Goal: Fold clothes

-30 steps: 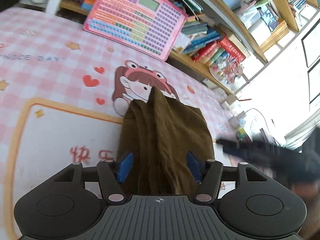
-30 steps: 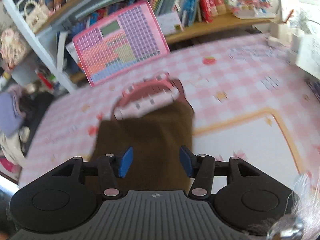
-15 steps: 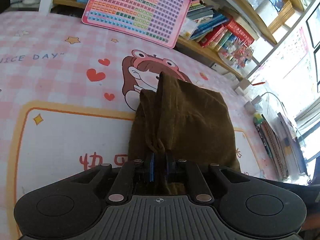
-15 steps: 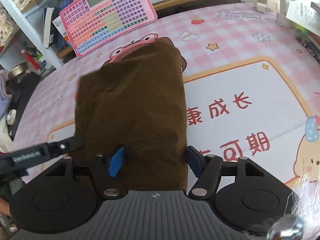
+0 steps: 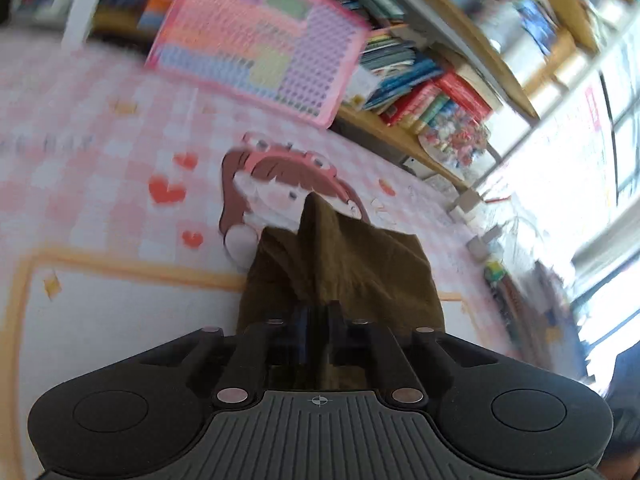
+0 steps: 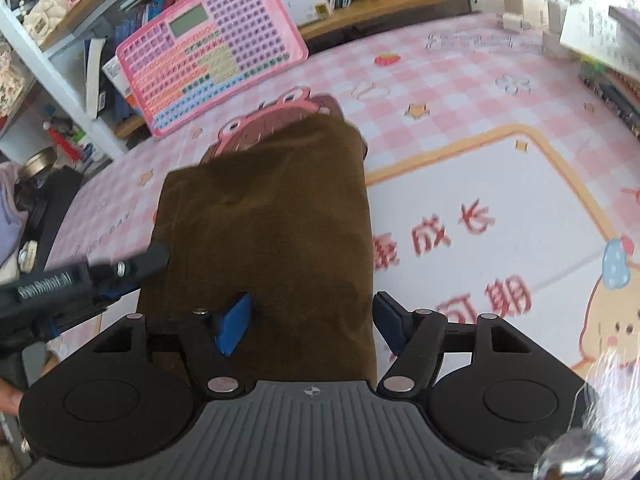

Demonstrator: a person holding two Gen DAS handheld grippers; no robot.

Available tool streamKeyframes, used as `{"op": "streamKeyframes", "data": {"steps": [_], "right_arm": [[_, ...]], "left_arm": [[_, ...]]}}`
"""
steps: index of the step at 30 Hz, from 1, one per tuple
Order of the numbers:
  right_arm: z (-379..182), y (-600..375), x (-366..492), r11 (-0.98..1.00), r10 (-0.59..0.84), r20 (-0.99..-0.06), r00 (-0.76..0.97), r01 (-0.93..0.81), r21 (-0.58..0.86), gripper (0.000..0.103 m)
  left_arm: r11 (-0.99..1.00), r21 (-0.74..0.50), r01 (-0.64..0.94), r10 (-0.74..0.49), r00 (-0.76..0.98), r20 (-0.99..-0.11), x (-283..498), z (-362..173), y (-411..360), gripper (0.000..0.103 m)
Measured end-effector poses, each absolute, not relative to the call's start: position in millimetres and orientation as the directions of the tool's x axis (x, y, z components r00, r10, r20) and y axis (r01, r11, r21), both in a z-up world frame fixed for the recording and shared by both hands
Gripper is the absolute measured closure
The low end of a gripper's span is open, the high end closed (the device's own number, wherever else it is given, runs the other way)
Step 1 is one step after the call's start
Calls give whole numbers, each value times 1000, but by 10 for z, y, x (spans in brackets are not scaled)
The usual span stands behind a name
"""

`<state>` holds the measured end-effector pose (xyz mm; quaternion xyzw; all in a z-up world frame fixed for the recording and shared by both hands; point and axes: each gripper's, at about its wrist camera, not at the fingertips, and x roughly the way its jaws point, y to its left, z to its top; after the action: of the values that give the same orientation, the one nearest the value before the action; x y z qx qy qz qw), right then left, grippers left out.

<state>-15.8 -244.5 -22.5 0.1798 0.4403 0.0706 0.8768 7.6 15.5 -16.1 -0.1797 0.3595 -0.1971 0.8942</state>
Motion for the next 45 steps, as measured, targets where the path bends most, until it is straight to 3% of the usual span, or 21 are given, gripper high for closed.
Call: {"op": "streamKeyframes", "data": {"steps": [2,3,6,13,15,17,20,45], "right_arm": [[-201,-2467,-87,926,264,-736,624,50,374,35],[-198,-2476,-41,926,254,-733,631,59,372,35],[-198,-2457,120,931,237,-730,640,66,360,35],[-381,-2242,370,977,152,-781,605,26,211,35],[-428,-2228,364,982,143,-776,614,8,188,33],[-428,-2254,359,981,149,-775,614,7,194,32],[-393,-2355,313,963,180,-769,614,50,265,33],[-132,-2520,-794,956,289,-759,584,-126,267,32]], "left_arm": [[887,-337,316,-456,717,-527,-74,7,38,95],[896,-318,309,-440,708,-552,-45,-29,20,95],[906,-368,210,-414,623,-664,164,-278,84,93],[894,-410,182,-429,615,-661,183,-310,187,83],[895,-416,165,-419,631,-652,135,-260,216,71],[896,-418,153,-410,649,-641,76,-195,254,51],[879,-452,153,-429,669,-607,-26,-139,366,44],[915,-399,61,-331,680,-655,-739,-70,51,42]]}}
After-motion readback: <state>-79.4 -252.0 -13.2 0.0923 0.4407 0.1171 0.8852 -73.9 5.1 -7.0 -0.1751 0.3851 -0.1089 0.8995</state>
